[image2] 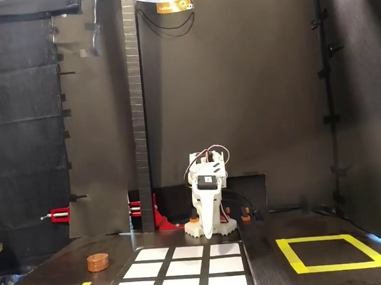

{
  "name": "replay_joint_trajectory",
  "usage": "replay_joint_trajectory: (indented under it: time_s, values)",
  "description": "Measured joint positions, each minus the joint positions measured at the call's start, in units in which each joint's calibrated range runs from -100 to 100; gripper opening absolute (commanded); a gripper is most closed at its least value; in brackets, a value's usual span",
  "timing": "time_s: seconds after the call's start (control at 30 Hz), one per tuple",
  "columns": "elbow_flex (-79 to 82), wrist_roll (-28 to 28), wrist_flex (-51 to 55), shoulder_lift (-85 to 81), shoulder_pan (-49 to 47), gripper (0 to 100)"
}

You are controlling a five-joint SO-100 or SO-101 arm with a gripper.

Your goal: Pick and place at Grid spot 3

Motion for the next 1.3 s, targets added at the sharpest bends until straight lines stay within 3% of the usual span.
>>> replay_joint_trajectory:
  time_s: [1.17,1.3]
  values:
    - [0.0,0.0,0.0,0.0,0.3,0]
    - [-10.5,0.0,0.1,13.8,1.5,0]
